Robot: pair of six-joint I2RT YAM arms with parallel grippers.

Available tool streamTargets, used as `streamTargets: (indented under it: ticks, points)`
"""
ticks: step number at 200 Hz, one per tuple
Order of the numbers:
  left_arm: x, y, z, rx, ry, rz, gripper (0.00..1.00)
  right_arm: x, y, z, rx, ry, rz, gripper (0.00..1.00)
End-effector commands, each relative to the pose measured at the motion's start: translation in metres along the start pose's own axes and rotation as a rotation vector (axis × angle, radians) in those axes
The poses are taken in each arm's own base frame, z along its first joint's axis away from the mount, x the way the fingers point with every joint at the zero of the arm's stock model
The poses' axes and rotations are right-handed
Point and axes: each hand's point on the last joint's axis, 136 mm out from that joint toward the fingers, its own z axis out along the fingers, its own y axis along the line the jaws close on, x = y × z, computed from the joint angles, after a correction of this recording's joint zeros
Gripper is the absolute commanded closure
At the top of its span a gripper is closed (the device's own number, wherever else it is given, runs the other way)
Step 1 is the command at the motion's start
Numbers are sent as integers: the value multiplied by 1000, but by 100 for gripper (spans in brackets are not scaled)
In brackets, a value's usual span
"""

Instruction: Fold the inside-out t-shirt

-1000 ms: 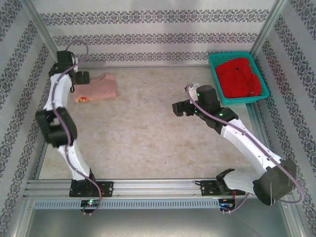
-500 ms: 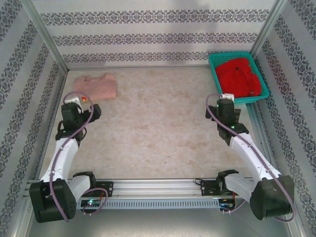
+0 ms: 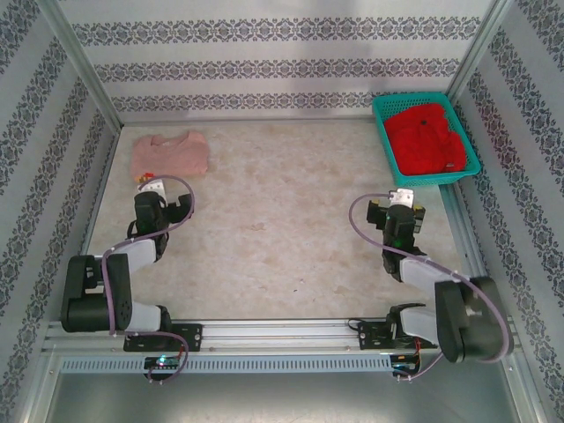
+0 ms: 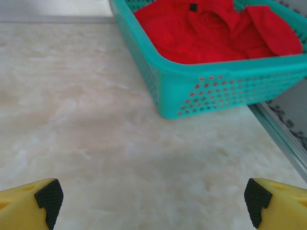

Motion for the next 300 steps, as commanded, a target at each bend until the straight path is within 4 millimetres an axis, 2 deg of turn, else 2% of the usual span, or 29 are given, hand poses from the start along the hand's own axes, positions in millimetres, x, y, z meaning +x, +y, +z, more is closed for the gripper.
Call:
streamTargets:
  ticks: [1,31,50,79,82,300]
  points:
    - [-13,-7,3,34,-128,55,0,-33,15,4,-92,-159,27,2]
    - [-7,-22,5,99,-115,108,0,-14,28,20,-150,-155,13,2]
    - [5,-34,19,98,-80,178,0,-14,30,28,-143,-135,13,2]
    - [7,-37,18,90,-81,195,0,-7,25,37,-140,-70,39,2]
    - [7,-37,19,90,-84,195,0,-18,25,40,-143,-89,46,2]
    - [7,-37,18,88,-83,199,0,-19,28,39,-154,-87,33,2]
